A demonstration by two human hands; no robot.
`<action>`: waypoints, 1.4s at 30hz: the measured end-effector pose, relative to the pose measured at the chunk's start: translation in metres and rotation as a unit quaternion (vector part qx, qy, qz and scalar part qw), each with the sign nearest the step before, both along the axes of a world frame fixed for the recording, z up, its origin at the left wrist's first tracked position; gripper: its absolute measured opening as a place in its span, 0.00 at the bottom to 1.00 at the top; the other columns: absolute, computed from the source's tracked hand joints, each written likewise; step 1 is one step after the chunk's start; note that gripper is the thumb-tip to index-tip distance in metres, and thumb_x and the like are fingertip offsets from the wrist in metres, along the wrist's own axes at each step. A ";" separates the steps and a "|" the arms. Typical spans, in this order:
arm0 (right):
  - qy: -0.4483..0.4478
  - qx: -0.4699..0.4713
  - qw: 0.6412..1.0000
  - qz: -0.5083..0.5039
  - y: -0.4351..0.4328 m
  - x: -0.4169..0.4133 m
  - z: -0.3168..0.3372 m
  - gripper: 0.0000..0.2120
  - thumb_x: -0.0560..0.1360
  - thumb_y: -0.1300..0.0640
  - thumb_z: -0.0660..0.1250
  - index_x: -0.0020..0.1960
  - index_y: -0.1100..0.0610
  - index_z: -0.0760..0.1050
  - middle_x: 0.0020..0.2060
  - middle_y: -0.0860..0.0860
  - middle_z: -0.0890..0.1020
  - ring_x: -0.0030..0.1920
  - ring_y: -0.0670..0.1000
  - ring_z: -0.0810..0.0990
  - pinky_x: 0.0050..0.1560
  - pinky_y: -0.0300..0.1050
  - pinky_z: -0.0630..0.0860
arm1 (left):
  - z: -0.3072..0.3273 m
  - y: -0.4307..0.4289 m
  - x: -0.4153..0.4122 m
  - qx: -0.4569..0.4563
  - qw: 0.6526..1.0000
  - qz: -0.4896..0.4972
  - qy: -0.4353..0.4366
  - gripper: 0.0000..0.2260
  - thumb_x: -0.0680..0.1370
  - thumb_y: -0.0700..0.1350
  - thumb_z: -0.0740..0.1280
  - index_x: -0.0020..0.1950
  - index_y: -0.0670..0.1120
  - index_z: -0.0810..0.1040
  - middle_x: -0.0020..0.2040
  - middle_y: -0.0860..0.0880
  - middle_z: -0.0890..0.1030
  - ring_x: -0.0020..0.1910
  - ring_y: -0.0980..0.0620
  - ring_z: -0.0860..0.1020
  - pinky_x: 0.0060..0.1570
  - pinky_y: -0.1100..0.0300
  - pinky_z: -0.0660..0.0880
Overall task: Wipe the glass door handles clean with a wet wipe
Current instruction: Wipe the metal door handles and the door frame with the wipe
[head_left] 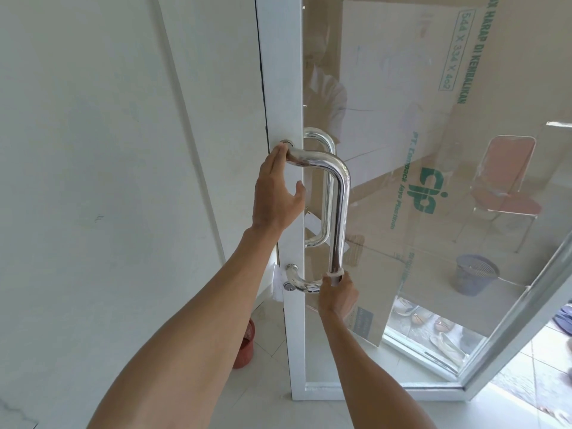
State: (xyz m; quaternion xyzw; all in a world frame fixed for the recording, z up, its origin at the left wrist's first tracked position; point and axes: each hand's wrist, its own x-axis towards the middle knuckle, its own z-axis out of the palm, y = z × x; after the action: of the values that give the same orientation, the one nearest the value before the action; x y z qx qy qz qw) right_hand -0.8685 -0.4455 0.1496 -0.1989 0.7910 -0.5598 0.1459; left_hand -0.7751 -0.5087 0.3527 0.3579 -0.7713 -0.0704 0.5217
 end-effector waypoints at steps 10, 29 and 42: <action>-0.203 -0.008 0.979 -0.015 -0.009 -0.002 -0.010 0.15 0.68 0.53 0.76 0.48 0.63 0.82 0.40 0.59 0.84 0.45 0.60 0.83 0.51 0.58 0.79 | -0.072 0.008 0.006 0.008 0.996 0.090 0.014 0.31 0.72 0.35 0.64 0.75 0.42 0.63 0.75 0.45 0.66 0.73 0.48 0.66 0.67 0.59 0.66; -0.183 0.031 0.982 0.032 0.000 -0.012 -0.006 0.12 0.67 0.46 0.74 0.32 0.50 0.76 0.31 0.49 0.81 0.40 0.55 0.82 0.49 0.52 0.79 | -0.215 0.071 -0.050 0.748 0.536 -0.015 0.392 0.12 0.79 0.39 0.66 0.60 0.35 0.78 0.51 0.37 0.83 0.39 0.44 0.80 0.35 0.57 0.75; -0.152 0.064 0.982 0.094 0.008 -0.030 -0.009 0.15 0.64 0.44 0.77 0.34 0.56 0.80 0.30 0.52 0.83 0.36 0.54 0.82 0.46 0.53 0.81 | -0.210 0.060 -0.073 0.727 0.429 -0.114 0.524 0.13 0.82 0.47 0.61 0.52 0.37 0.78 0.48 0.40 0.80 0.50 0.43 0.77 0.65 0.51 0.70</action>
State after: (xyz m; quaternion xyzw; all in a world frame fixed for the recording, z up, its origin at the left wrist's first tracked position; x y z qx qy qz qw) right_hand -0.8986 -0.4372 0.1407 -0.1759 0.7716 -0.5155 0.3287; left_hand -0.8476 -0.4490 0.1425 0.4080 -0.0467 -0.8377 0.3601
